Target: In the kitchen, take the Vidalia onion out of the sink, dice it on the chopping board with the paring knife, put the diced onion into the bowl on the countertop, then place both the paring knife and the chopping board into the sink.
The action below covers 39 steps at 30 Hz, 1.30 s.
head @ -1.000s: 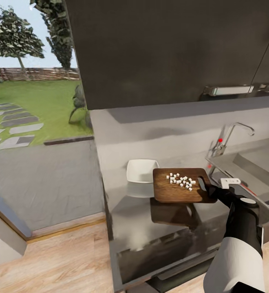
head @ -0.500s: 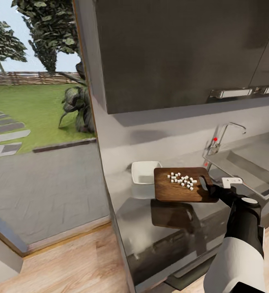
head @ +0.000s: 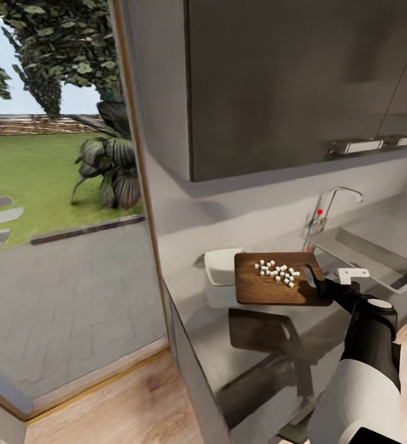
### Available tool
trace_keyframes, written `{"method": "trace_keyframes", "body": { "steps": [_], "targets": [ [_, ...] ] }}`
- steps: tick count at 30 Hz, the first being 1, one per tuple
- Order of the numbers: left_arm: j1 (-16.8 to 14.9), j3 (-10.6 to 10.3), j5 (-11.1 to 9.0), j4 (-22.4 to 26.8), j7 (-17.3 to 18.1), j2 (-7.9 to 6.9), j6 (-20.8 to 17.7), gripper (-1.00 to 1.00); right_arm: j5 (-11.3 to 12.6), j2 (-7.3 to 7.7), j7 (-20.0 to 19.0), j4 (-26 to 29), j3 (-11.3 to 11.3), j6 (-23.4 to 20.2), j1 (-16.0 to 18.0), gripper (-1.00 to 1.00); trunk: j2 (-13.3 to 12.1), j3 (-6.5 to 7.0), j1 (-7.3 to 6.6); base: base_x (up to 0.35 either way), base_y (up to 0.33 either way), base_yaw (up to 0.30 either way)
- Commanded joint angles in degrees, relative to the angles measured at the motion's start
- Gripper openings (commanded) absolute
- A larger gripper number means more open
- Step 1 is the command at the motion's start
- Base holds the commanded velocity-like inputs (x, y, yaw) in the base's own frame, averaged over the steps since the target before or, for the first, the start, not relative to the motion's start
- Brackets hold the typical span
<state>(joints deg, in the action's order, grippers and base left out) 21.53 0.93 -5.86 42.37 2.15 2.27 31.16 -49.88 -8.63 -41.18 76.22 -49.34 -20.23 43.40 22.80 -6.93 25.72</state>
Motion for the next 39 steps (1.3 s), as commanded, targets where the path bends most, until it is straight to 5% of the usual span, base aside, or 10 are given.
{"method": "trace_keyframes", "body": {
  "steps": [1, 8, 13, 39],
  "targets": [
    [0.0, 0.0, -0.4, -0.1, 0.2, 0.02, 0.0, 1.0, -0.3, -0.07, -0.4, 0.2, -0.1, -0.2, 0.1, -1.0, 0.1, -0.03, 0.06, 0.209, 0.29, -0.182],
    [0.0, 0.0, -0.4, -0.2, 0.2, 0.02, 0.0, 1.0, -0.5, -0.07, -0.4, 0.3, -0.1, -0.2, 0.1, -1.0, 0.1, 0.58, 0.06, 0.24, 0.232, -0.182],
    [0.0, 0.0, -0.4, -0.3, 0.3, 0.02, 0.0, 1.0, -3.0, -0.09, -0.3, 0.3, -0.1, -0.2, 0.1, -1.0, 0.1, 1.01, 0.06, 0.05, 0.108, -0.178],
    [0.0, 0.0, -0.4, -0.4, 0.3, 0.02, 0.0, 1.0, -4.1, -0.22, -0.3, 0.3, 0.1, -0.2, 0.1, -1.0, 0.1, 3.06, 0.06, 0.097, 0.195, -0.206]
  ]
}}
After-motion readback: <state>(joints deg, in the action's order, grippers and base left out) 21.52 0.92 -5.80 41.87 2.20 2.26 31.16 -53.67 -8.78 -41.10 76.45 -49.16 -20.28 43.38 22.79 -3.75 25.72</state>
